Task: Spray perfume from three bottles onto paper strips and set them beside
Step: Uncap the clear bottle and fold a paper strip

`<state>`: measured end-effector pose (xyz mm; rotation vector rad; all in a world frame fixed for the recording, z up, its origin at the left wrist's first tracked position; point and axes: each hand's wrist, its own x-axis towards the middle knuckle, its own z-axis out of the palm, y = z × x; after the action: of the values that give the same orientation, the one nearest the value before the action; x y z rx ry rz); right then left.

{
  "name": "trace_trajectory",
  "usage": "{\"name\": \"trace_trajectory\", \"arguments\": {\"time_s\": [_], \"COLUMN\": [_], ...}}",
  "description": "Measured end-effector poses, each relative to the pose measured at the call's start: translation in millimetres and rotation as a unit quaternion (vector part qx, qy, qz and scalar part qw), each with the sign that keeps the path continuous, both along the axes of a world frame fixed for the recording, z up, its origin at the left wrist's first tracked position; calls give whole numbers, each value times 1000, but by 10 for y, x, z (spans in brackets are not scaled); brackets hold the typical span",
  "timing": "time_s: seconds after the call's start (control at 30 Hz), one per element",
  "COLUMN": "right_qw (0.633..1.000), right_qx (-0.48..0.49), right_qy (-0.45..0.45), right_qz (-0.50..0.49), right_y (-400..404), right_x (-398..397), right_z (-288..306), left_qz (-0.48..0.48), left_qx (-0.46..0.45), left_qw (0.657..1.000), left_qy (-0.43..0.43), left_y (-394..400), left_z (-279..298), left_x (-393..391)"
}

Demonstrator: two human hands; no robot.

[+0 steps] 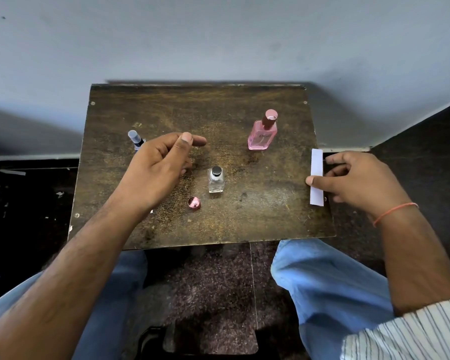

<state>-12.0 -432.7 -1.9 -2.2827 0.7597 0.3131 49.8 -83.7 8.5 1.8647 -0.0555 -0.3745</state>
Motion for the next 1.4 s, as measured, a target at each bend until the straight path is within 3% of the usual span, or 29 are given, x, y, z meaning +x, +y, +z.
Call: {"name": "trace_trajectory", "arguments": {"time_s": [0.2, 0.3, 0.43, 0.67, 0.8, 1.07, 1.4], "right_qw": [995, 980, 929, 884, 869, 857, 856], "right_qx": [-44, 94, 275, 417, 452, 465, 451], "right_qy": [-88, -173, -246, -212, -204, -215, -241], "right_qz": [-3, -34, -26, 0, 12, 65, 77], "right_y": [-32, 58, 315, 720, 915, 1171, 1287], "right_x": [64, 111, 147, 165, 180, 215, 226], "right_z": [-22, 20, 130, 249, 284, 272, 245], "left_qz": [-7, -4, -1, -10, -58, -138, -104], "left_qx": [-3, -16, -20, -82, -80, -98, -111], "left_qw": [1000, 1000, 1000, 995, 988, 980, 986], "left_qy": [-5, -3, -17, -65, -117, -103, -63], "left_y": [27, 52, 56, 32, -11, -40, 14], "left_z": [-7, -27, -38, 0, 65, 109, 104], "left_x": [13, 27, 25, 31, 34, 48, 67]}}
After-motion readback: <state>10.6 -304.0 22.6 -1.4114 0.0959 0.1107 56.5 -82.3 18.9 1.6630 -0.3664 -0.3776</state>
